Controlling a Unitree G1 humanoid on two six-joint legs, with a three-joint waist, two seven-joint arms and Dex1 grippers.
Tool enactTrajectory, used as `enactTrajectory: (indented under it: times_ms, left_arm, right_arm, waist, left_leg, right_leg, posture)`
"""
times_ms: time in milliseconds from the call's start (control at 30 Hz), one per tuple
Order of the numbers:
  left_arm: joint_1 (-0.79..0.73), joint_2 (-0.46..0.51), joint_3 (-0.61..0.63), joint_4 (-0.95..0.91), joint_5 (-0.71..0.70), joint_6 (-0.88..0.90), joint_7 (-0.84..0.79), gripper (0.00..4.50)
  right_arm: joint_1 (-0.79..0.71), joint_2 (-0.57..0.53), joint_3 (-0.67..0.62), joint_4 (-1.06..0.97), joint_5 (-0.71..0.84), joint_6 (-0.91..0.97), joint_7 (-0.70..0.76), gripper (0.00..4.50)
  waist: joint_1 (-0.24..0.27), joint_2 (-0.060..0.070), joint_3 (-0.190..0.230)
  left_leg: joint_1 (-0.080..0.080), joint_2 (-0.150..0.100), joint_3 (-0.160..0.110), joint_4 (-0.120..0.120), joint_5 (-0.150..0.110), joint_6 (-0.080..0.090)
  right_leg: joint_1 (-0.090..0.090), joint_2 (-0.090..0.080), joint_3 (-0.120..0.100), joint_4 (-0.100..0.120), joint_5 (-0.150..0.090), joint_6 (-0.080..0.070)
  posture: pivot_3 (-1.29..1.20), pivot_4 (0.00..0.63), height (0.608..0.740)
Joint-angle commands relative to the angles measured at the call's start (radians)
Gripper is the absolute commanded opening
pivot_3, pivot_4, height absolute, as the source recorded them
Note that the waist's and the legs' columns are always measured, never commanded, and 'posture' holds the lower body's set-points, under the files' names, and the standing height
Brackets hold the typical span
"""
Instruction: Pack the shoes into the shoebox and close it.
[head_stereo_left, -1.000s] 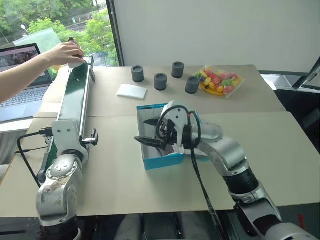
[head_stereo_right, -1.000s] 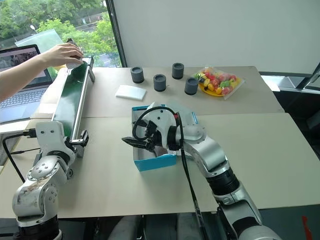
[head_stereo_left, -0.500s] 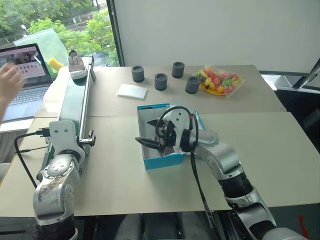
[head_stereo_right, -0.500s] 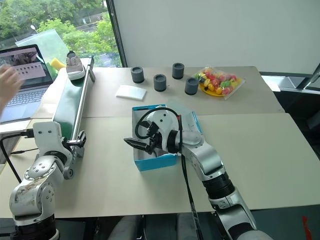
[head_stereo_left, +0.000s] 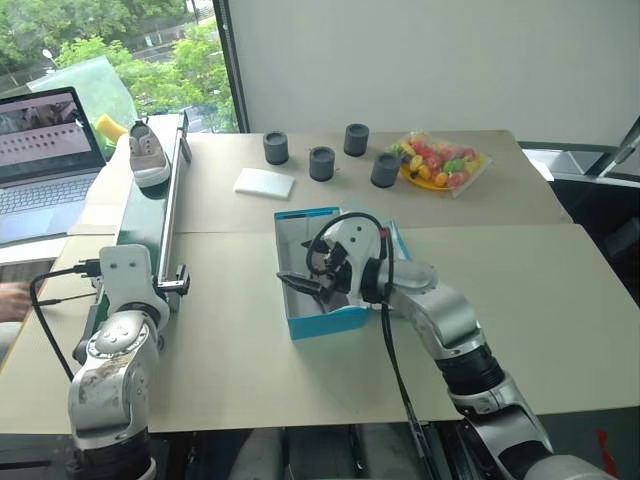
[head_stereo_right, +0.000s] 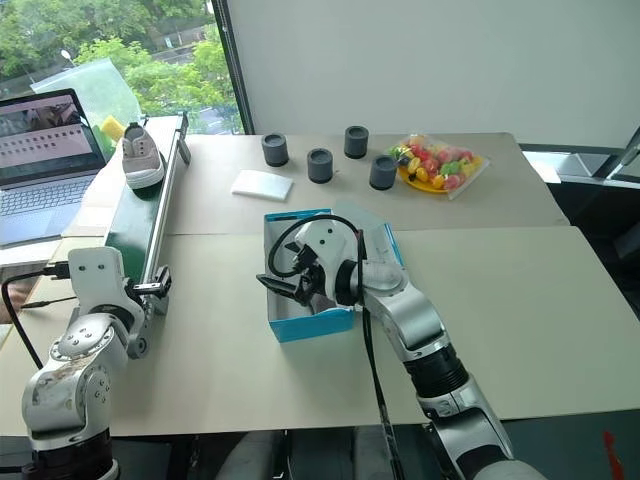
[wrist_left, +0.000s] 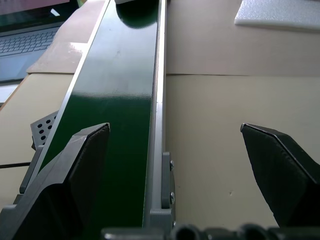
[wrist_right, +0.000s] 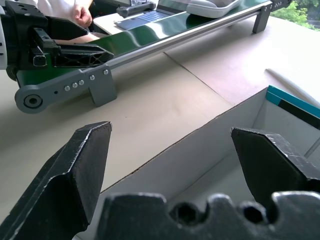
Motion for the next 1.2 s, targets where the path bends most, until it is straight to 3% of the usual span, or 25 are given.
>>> enactTrajectory:
  times_ms: [33,900,1200]
  left_arm:
    - [-0.001,0.000,0.020,-0.012,0.010,-0.029,0.003,4.50]
    - [0.011,-0.015,0.064,0.001,0.012,-0.048,0.012,4.50]
    - [-0.006,-0.047,0.133,0.056,0.022,-0.017,0.085,4.50]
  right_arm:
    - [-0.028,0.008,-0.013,-0.022,0.006,0.012,-0.005,4.49]
    - [-0.037,0.024,-0.029,-0.029,0.010,0.025,-0.020,4.49]
    - [-0.041,0.030,-0.047,-0.044,0.027,0.045,-0.034,4.49]
  waist:
    - [0.000,0.000,0.000]
    - [-0.001,0.000,0.000]
    - [0.000,0.000,0.000]
  left_leg:
    - [0.000,0.000,0.000,0.000,0.000,0.000]
    - [0.000,0.000,0.000,0.000,0.000,0.000]
    - [0.000,0.000,0.000,0.000,0.000,0.000]
  right_leg:
    - [0.000,0.000,0.000,0.000,0.000,0.000]
    - [0.000,0.000,0.000,0.000,0.000,0.000]
    - [0.000,0.000,0.000,0.000,0.000,0.000]
  posture:
    - [0.00,0.150,0.740]
    - [0.00,0.150,0.740]
    - [0.00,0.150,0.740]
